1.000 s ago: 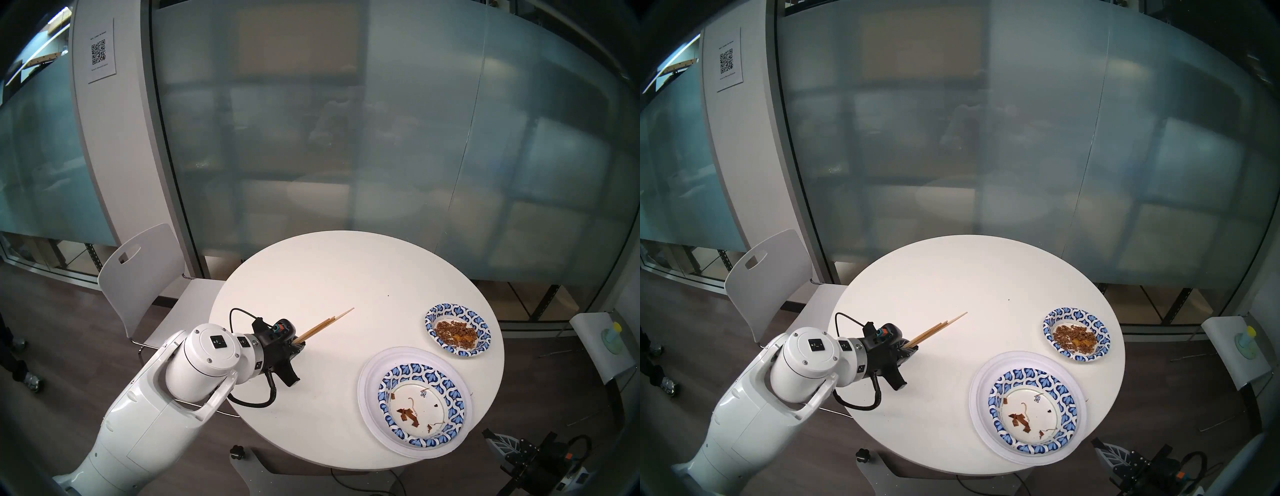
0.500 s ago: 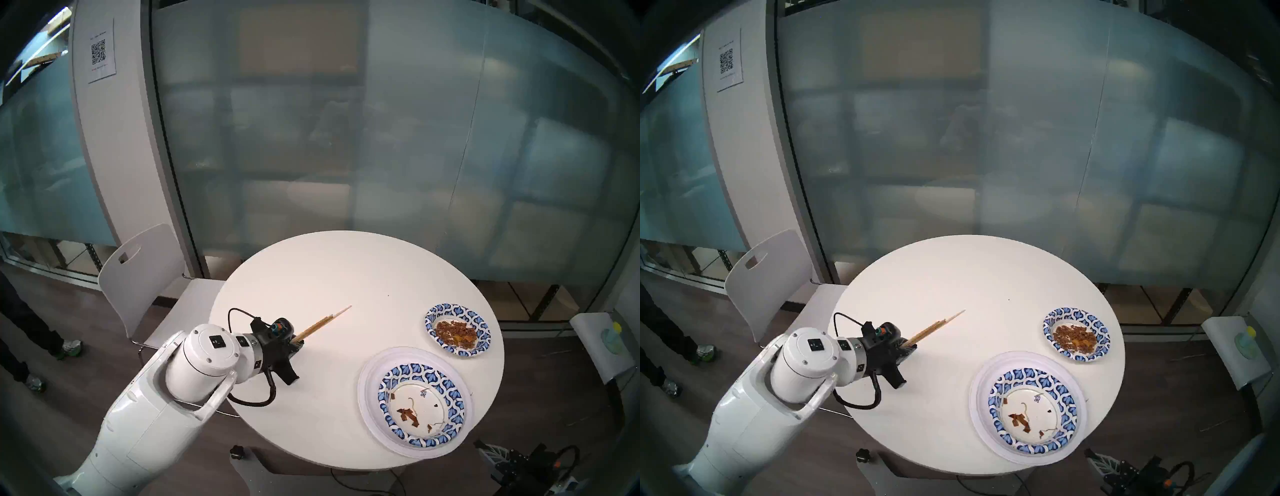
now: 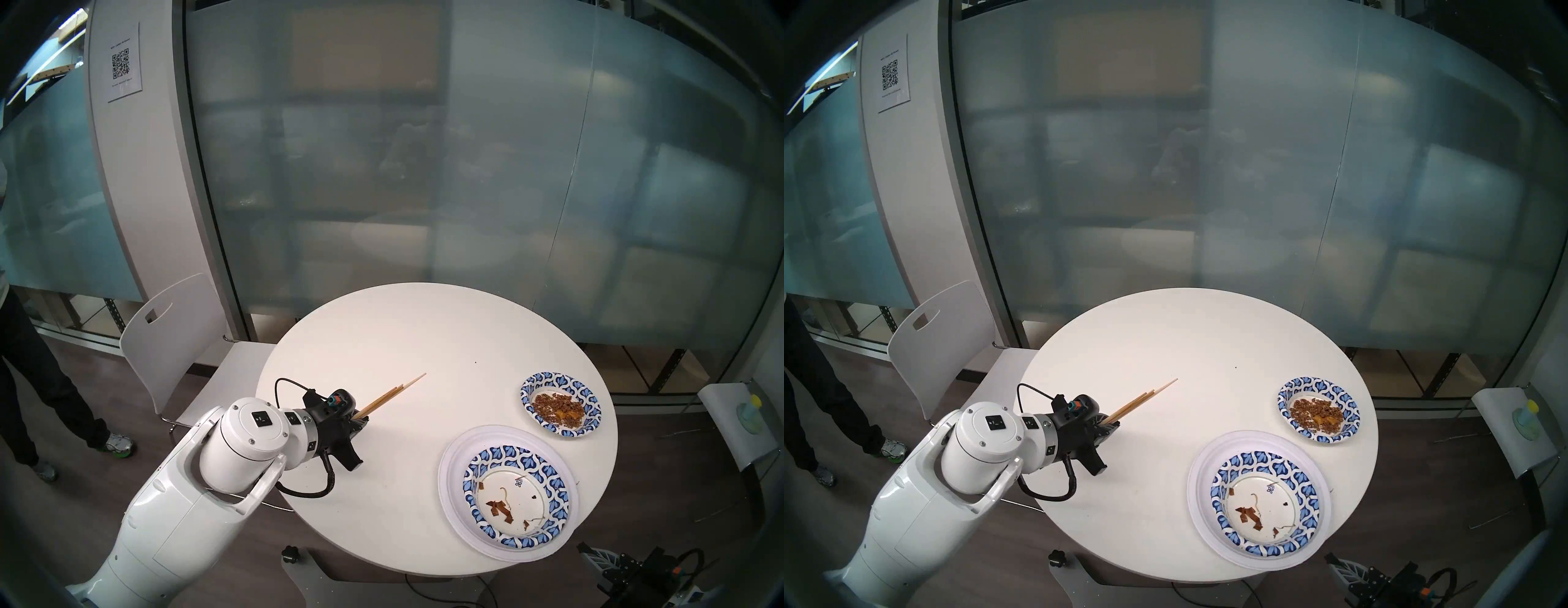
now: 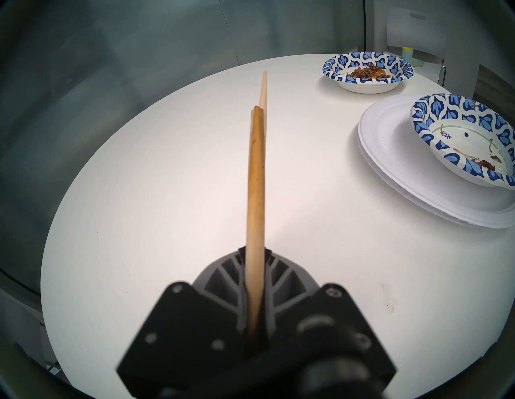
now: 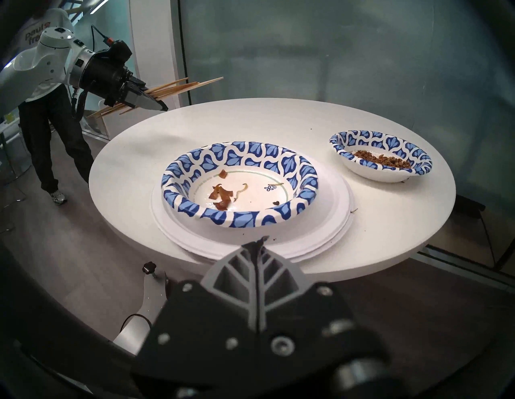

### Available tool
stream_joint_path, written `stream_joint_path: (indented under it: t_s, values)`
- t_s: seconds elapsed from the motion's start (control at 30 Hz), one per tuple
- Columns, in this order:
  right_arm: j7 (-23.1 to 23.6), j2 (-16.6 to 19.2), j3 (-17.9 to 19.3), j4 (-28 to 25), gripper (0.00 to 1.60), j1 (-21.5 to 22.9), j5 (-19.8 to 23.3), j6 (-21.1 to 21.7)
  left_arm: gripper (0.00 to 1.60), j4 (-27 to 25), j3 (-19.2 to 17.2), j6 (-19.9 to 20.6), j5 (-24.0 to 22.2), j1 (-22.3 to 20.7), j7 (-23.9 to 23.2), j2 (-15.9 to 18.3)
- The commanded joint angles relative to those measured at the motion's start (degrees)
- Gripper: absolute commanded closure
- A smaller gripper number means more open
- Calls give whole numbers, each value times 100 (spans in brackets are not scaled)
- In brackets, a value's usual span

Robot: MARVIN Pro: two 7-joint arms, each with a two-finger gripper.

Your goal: Stack the plates into one stack

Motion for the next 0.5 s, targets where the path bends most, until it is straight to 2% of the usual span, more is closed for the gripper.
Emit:
stream_joint_path:
  t_s: [0.0, 0.07, 0.23, 0.47]
  values:
    - [-30, -42, -12, -7, 160, -6, -26, -11, 160, -109, -52, -39, -25, 17, -14, 34]
    - [-37, -73, 5, 32, 160, 21, 88, 51, 160, -113, -60, -50, -35, 28, -7, 37]
    - [-107, -125, -103, 330, 160, 83, -14, -63, 160, -150, -68, -42, -66, 49, -5, 52]
    - [-152, -132, -170, 463, 160, 120, -59, -149, 160, -174, -69, -29, -83, 59, 9, 64]
